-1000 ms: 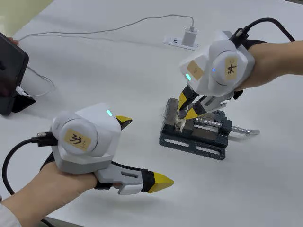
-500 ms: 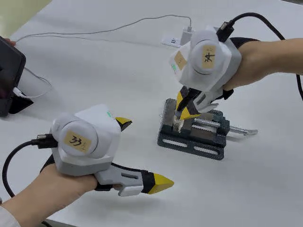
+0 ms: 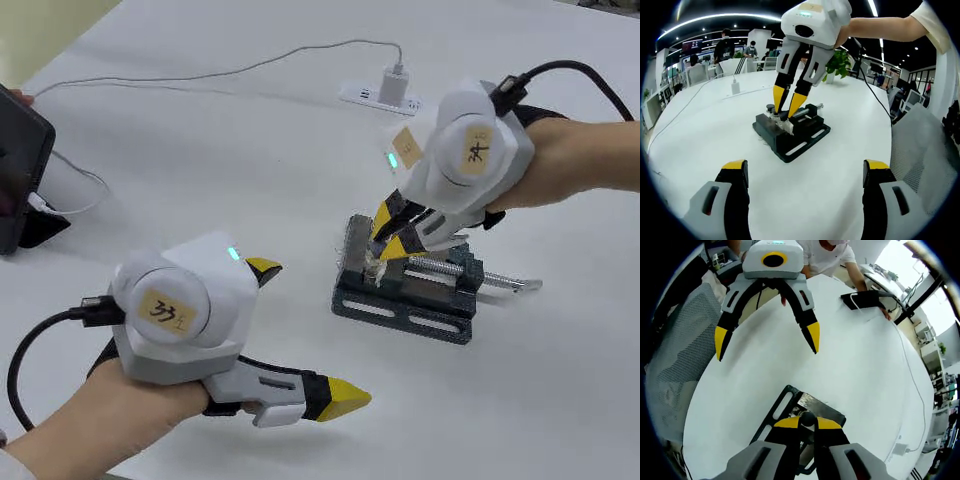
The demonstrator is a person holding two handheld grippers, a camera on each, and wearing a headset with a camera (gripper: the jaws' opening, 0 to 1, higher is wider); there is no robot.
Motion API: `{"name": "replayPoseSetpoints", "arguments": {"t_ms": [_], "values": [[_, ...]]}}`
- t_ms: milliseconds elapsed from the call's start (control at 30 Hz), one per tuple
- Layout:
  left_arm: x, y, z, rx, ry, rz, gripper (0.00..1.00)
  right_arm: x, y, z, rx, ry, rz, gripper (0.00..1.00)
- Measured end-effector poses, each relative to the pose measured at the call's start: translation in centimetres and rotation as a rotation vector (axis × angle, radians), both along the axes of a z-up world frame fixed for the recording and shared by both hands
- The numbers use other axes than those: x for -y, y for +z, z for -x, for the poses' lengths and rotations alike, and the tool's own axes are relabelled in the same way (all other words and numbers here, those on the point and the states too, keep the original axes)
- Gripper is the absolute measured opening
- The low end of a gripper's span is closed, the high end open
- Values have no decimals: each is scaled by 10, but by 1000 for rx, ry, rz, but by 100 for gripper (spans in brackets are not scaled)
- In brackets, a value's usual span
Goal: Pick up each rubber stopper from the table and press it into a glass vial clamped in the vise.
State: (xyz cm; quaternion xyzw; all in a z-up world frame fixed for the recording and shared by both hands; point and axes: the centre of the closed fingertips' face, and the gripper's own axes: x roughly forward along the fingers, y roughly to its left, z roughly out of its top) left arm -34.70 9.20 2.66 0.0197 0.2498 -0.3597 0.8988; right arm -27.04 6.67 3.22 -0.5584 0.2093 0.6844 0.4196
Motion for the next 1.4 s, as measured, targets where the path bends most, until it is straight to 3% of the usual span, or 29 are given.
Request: {"name": "replayPoseSetpoints", "arguments": {"t_ms": [233, 500, 667, 1067, 1133, 1400], "values": [[1, 1, 0, 2, 0, 2, 94, -1, 0, 2, 46, -3, -24, 4], [1, 1, 0, 3, 4, 3, 95, -3, 0, 1, 61, -87, -50, 4], [-1, 1, 2, 1, 9, 3, 94, -2, 0, 1, 67, -154, -128, 3], [2, -1, 3, 2, 4, 6, 94, -2, -2, 2, 150, -190, -267, 3], [3, -1, 3, 1, 2, 7, 94, -3, -2, 1, 146, -238, -302, 3], [4, -2, 7, -5, -3, 4, 94, -3, -2, 1, 152, -277, -326, 3]]}}
